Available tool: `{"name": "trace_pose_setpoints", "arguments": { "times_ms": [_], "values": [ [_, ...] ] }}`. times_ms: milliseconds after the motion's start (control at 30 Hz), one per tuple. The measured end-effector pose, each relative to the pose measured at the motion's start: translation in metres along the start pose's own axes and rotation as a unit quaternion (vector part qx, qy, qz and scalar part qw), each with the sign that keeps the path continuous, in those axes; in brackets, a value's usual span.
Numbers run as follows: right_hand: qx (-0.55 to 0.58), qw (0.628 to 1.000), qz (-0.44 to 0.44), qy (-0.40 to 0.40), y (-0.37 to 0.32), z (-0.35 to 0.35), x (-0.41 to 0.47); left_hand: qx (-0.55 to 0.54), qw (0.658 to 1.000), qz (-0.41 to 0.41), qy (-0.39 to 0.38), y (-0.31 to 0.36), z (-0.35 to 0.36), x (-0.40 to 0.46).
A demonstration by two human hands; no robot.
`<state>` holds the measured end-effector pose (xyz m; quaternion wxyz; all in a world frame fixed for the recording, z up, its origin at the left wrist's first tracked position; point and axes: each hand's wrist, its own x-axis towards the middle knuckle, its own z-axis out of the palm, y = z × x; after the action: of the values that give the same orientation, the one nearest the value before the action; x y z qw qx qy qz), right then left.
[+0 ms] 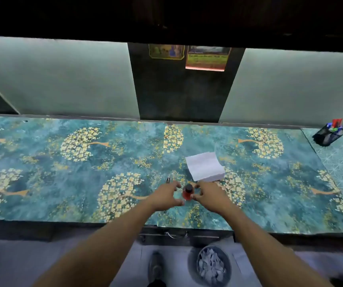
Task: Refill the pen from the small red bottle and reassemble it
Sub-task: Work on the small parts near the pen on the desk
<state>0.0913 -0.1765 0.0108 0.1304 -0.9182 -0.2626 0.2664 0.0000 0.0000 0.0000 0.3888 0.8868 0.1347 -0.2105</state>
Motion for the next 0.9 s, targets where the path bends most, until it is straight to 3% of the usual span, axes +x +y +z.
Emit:
{"name": "trace_pose_setpoints", "arguments": {
  "times_ms": [167,467,733,900],
  "values": [
    [0.006,0.999,0.037,0.013,-0.017,0.009,0.027,-0.037,0.999,-0.04,-0.002,-0.01,0.008,0.029],
    [-0.043,0.998,0.026,0.03,-0.022,0.017,0.049,-0.082,0.994,-0.045,0.058,0.0,0.021,0.056],
    [-0.092,0.993,-0.078,-0.009,-0.008,0.016,0.059,-0.14,0.985,-0.051,0.085,-0.005,0.039,0.066],
    [-0.117,0.974,-0.188,-0.055,-0.001,0.003,0.065,-0.158,0.982,-0.065,0.084,-0.012,0.043,0.071]
  ]
}}
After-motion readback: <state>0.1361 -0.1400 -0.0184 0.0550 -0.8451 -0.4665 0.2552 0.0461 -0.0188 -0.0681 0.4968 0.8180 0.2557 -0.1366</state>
